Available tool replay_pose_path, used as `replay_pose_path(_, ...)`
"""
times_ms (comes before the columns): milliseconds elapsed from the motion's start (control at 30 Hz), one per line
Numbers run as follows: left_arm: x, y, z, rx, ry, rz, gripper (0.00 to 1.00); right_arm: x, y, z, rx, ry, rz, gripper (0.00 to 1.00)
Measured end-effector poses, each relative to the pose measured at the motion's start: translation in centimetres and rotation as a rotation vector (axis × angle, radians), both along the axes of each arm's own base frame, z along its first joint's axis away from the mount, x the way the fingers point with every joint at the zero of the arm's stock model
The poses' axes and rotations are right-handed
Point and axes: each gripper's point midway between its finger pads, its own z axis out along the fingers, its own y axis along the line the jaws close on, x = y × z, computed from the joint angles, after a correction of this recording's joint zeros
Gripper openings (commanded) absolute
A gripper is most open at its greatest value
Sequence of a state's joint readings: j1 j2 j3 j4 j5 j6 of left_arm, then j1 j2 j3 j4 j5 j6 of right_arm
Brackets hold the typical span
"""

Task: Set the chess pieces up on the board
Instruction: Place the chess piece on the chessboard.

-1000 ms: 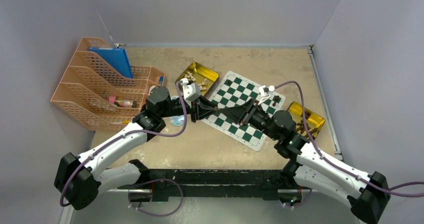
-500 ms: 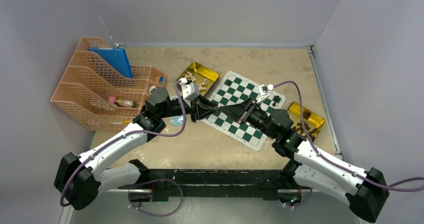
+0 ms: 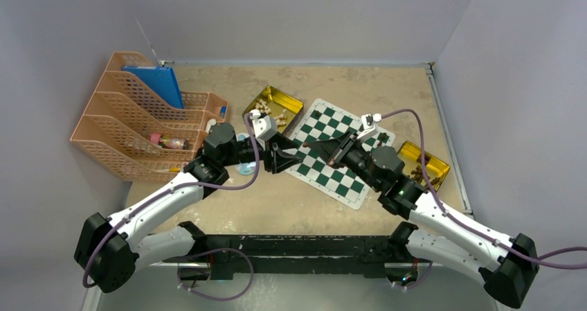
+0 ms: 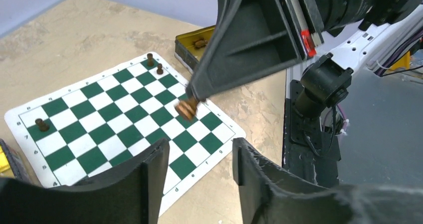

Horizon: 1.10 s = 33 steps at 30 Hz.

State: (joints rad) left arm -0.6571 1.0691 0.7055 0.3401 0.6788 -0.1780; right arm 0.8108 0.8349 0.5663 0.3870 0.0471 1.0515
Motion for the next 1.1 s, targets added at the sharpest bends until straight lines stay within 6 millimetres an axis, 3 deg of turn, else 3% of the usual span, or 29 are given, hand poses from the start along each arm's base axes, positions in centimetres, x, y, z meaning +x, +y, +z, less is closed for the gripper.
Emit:
replay_pose_path(100, -0.2, 0.4, -0.3, 0.020, 0.002, 0.010, 0.65, 1.3, -1.1, 0.5, -0.076, -0.017, -0.086, 0.06)
replay_pose_path(300, -1.6, 2.1, -0.8, 0.107, -0.015, 0.011, 0.71, 4.3, -3.0, 1.0, -0.270, -0.041, -0.245, 0.06)
replay_pose_path(500, -3.3, 4.4, -1.0, 0.172, -0.069, 0.034, 0.74, 9.0, -5.1, -0.3, -0.525, -0.016, -0.390, 0.06)
replay_pose_path(567, -4.0, 5.2, -0.6, 0.171, -0.105, 0.044, 0.80, 11.2, -6.3, -1.2, -0.601, 0.007, -0.429, 0.06)
replay_pose_path(633, -4.4, 6.0, -0.8, 0.175, -0.131, 0.060, 0.86, 13.1, -7.5, -2.5, -0.669, 0.035, -0.460, 0.06)
replay_pose_path(767, -4.6, 7.0, -2.5, 0.223, -0.129, 0.090, 0.87, 16.3, -8.9, -6.2, -0.809, 0.116, -0.473, 0.08)
replay_pose_path(933, -4.1, 7.7, -4.4, 0.295, -0.092, 0.122, 0.87, 19.3, -8.0, -11.8, -0.980, 0.205, -0.407, 0.09)
replay_pose_path(1100, -3.8, 8.4, -5.2, 0.332, -0.080, 0.158, 0.87, 22.9, -7.0, -15.8, -1.096, 0.259, -0.356, 0.09)
